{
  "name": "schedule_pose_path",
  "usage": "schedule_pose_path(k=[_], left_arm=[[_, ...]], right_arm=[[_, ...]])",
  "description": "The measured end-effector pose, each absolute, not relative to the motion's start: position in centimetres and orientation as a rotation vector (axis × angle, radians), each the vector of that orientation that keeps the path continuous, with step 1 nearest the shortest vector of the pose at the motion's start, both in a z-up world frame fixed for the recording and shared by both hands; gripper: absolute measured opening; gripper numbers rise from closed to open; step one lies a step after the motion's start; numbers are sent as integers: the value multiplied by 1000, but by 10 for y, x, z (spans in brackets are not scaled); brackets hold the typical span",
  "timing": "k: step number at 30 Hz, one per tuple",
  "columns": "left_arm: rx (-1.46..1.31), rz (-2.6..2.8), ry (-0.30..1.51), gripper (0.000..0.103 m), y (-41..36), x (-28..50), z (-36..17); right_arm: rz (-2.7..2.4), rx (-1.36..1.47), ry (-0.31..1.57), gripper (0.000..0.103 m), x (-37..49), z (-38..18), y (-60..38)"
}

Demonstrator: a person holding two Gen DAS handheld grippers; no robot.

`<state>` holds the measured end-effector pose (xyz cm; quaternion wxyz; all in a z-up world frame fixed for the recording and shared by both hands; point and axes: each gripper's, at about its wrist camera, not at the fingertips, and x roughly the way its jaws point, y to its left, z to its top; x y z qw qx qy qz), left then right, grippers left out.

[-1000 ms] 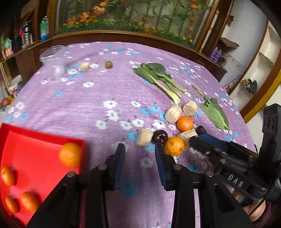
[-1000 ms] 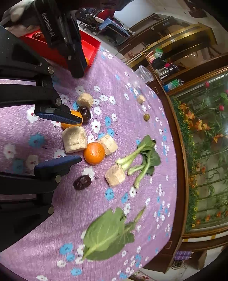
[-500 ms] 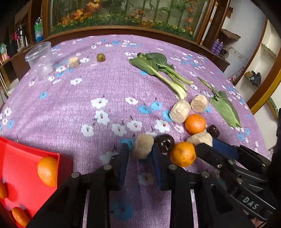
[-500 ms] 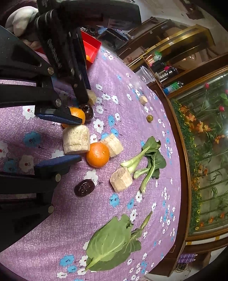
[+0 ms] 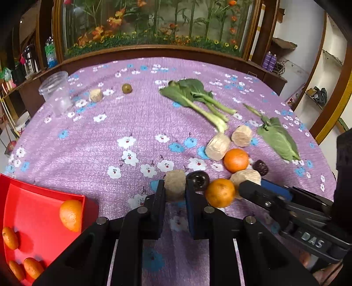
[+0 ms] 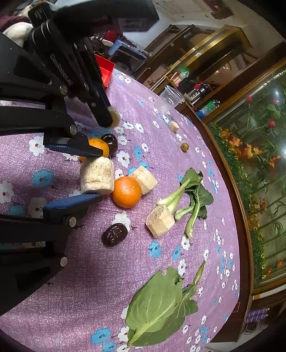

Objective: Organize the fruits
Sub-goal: 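Grasp a beige cylindrical piece with the left tool while the right grasps another, then lift and carry both beige pieces over the red tray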

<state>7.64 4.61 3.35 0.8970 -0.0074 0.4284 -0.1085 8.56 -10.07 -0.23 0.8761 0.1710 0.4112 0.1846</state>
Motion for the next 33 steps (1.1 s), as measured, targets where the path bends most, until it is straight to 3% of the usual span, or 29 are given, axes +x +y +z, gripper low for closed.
schedule_pose_path(k=[16,33], left_arm=[[-45,-164,806,16,66,14,60],[-99,-129,700,16,113,-51,100]], right_arm=[[375,335,812,37,71,9,-98],[431,260,747,37,0,65,-62]])
